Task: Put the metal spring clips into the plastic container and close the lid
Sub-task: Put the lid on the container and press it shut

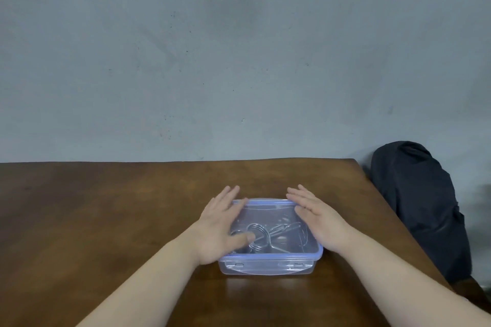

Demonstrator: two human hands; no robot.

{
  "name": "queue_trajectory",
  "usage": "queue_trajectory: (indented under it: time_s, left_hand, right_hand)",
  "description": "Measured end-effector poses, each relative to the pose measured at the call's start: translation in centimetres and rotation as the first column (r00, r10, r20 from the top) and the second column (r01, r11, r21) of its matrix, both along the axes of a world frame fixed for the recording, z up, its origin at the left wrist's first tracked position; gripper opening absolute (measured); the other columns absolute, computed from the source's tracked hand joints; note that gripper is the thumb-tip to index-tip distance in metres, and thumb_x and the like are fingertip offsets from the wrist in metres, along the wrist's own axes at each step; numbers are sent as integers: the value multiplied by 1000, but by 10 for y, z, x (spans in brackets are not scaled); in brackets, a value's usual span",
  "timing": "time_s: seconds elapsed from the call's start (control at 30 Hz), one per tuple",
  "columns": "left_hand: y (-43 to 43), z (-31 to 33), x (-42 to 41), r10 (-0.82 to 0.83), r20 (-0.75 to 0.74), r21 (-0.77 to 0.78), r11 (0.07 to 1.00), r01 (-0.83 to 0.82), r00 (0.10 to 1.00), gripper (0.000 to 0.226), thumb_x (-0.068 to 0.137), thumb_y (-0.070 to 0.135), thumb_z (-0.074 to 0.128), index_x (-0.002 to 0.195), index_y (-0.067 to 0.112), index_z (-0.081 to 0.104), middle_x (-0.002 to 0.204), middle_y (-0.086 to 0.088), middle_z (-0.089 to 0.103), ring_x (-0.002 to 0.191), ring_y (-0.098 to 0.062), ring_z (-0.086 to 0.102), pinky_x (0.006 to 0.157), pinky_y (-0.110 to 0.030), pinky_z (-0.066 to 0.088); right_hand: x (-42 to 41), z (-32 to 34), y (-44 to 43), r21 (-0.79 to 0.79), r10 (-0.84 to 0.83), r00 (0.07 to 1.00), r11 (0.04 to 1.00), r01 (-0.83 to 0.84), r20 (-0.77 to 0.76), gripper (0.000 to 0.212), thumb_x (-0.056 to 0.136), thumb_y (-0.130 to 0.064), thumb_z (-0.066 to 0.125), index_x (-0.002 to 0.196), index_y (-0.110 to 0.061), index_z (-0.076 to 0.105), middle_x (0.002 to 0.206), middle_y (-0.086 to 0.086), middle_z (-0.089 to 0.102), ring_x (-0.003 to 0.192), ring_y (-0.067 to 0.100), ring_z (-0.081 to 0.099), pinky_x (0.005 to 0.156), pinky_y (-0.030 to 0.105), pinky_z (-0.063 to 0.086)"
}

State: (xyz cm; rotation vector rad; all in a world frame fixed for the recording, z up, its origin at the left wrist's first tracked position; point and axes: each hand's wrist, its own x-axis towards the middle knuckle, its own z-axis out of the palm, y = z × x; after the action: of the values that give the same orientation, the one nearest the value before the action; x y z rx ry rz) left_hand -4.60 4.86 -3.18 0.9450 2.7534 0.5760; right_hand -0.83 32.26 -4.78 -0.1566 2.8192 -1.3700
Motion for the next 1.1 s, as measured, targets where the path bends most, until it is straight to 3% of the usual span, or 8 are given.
queue_trajectory:
  time_s: [0.1, 0.17, 0.23, 0.47, 0.63, 0.83, 0.93, 1.1]
  left_hand:
    - [1, 12, 4, -128, 8, -244, 962, 126, 992, 135, 57, 93, 50, 157, 21, -5, 162, 10, -23, 145, -5, -26, 123, -37, -2]
    - [3, 17, 4, -134, 29, -323, 936, 136, 991, 142, 56, 88, 63, 156, 22, -13, 162, 9, -26, 145, -7, -28, 124, -42, 1]
    - [6, 21, 6, -140, 29, -381, 914, 140, 990, 141, 57, 82, 67, 155, 22, -14, 164, 5, -24, 147, -11, -26, 123, -46, 6]
    - [19, 31, 17, -146, -40, -433, 894, 115, 988, 122, 66, 59, 69, 156, 26, -6, 164, -4, -5, 149, -25, -9, 118, -44, 22]
    - [17, 26, 15, -120, -39, -375, 922, 96, 992, 122, 64, 59, 69, 156, 27, -3, 164, 0, -4, 149, -23, -10, 118, -43, 24]
    - [10, 8, 30, -19, -27, -145, 989, 15, 999, 124, 67, 58, 71, 156, 26, -9, 163, 11, -22, 146, -6, -26, 121, -38, 21]
    - [8, 9, 32, -10, 3, -24, 1000, 10, 1000, 126, 67, 49, 79, 154, 36, -10, 159, 21, -28, 146, -1, -23, 119, -33, 26]
    - [5, 9, 33, -23, 25, 4, 1000, 23, 999, 129, 65, 52, 80, 153, 38, -12, 158, 23, -28, 148, -2, -17, 119, -36, 27]
  right_hand:
    - [8, 27, 0, 518, 243, 961, 809, -277, 134, 94, 90, -70, 49, 160, -23, 8, 160, -23, 0, 150, 1, -15, 126, 38, 1]
    - [13, 41, -5, 602, 273, 925, 703, -380, 266, 127, 72, -86, 56, 159, -21, -9, 165, -15, -13, 150, 7, -23, 126, 41, -2]
    - [15, 49, -10, 632, 261, 898, 641, -436, 355, 139, 64, -86, 64, 157, -22, -18, 168, -6, -19, 151, 12, -25, 126, 42, -2]
    - [20, 49, -32, 729, 201, 921, 565, -388, 334, 127, 65, -61, 72, 156, -34, -12, 167, 5, -2, 153, 25, -3, 119, 43, 26]
    - [23, 46, -31, 716, 194, 935, 603, -353, 297, 123, 67, -58, 74, 157, -36, -8, 168, 2, -3, 153, 26, -3, 119, 44, 25]
    - [31, 33, -32, 665, 194, 956, 687, -293, 222, 123, 69, -60, 72, 158, -33, -8, 169, -3, -17, 151, 16, -25, 123, 40, 13]
    - [32, 31, -31, 636, 187, 963, 723, -270, 196, 121, 69, -50, 73, 159, -31, -6, 169, -6, -18, 150, 11, -26, 123, 37, 15]
    - [33, 30, -31, 630, 183, 967, 733, -255, 178, 120, 69, -52, 73, 159, -32, -3, 169, -10, -15, 152, 11, -23, 124, 38, 17]
